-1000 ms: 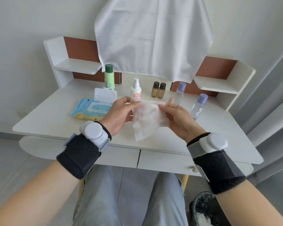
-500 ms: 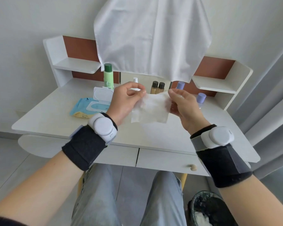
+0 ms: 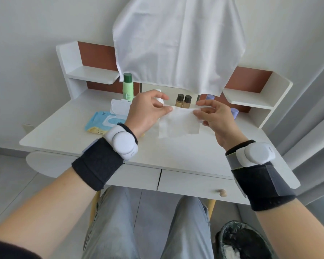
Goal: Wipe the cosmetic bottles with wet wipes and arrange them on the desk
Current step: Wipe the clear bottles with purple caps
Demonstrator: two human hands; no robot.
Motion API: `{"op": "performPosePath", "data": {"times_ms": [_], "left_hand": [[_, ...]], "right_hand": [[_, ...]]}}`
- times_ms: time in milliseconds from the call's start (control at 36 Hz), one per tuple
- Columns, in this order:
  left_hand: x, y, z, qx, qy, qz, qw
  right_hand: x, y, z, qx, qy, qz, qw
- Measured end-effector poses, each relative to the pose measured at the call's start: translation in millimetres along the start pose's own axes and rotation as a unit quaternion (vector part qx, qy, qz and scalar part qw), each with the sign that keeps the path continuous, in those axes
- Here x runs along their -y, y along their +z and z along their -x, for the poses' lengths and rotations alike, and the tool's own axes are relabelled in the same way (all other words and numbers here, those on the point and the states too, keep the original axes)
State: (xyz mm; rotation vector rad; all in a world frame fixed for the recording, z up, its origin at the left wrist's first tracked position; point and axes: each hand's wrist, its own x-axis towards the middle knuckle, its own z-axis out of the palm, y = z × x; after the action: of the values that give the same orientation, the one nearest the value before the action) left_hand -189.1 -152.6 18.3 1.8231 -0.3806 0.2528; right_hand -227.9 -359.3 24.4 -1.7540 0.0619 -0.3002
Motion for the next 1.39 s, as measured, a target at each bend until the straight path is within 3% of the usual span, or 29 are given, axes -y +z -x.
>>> {"op": "performPosePath", "data": {"times_ms": [250, 389, 500, 750, 945, 1056, 1222, 1389], "left_hand": [[-14, -5, 1, -0.036, 0.075, 0.025, 0.996], [-23, -7, 3, -0.028, 0.055, 0.155, 0.986], [-25, -6, 5, -0.022, 0.036, 0.23, 0.972], [-14, -6, 10, -0.002, 0.017, 0.221, 0.975], [-8, 0, 12, 0.005, 0.029, 0.183, 0.983], [-9, -1, 10, -0.012, 0.066, 0.163, 0.984], [-17, -7, 7, -0.047, 0.166, 0.077, 0.982], [-22, -6, 6, -0.077, 0.184, 0.099, 0.975]], "right_hand": [[17, -2, 3, 0.027, -0.02, -0.137, 0.99], [27, -2, 9, 0.063, -0.008, -0.218, 0.974], [28, 4, 10, 0.03, 0.013, -0.227, 0.973], [25, 8, 13, 0.043, -0.006, -0.261, 0.964], [23, 6, 13, 0.024, -0.005, -0.237, 0.971], [19, 2, 13, 0.005, -0.048, -0.211, 0.976], [15, -4, 13, -0.026, -0.115, -0.074, 0.99], [13, 1, 12, -0.061, -0.163, -0.059, 0.983]]}}
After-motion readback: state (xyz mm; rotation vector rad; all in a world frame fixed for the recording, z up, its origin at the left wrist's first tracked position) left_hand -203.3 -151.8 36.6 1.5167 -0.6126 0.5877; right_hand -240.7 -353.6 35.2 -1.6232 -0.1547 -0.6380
